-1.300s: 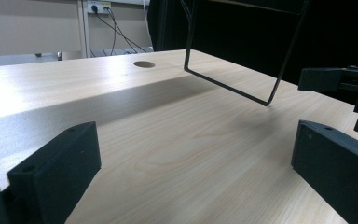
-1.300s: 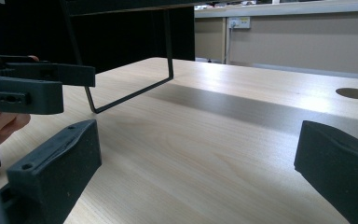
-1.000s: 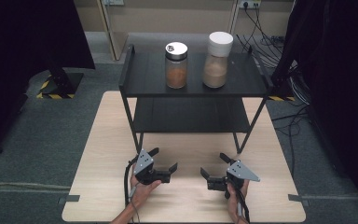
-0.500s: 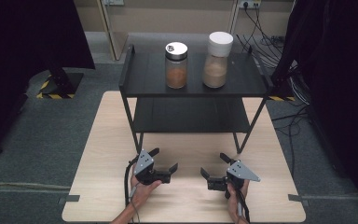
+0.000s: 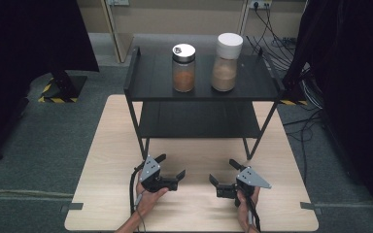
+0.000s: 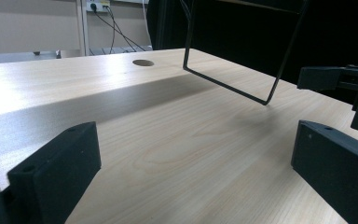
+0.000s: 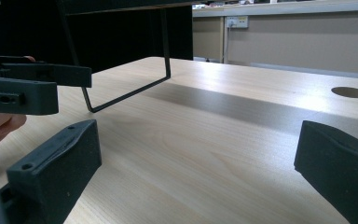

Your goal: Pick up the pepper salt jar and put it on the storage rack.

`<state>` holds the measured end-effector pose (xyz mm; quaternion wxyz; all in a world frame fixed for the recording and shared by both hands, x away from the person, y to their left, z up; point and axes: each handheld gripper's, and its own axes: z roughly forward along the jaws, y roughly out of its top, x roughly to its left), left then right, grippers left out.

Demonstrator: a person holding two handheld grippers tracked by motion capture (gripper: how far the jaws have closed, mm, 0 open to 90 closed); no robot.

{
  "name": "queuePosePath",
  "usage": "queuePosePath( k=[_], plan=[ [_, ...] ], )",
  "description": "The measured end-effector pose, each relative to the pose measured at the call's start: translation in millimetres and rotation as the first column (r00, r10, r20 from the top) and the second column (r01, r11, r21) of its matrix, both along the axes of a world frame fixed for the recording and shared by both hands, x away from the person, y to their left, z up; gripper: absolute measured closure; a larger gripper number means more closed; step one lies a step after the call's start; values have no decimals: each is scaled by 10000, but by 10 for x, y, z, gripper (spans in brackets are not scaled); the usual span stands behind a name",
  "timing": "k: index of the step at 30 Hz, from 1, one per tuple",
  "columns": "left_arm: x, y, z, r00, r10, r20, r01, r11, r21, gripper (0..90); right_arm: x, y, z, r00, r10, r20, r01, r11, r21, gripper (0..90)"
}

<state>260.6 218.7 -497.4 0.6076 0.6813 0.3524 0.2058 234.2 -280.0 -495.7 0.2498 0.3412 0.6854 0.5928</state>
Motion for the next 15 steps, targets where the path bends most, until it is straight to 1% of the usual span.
queuePosePath(
  k=[15],
  plan=[
    [3, -2, 0, 10000, 4, -5, -4, 10000, -26, 6, -6, -6, 2, 10000, -23, 7, 23, 10000, 18, 8]
  ],
)
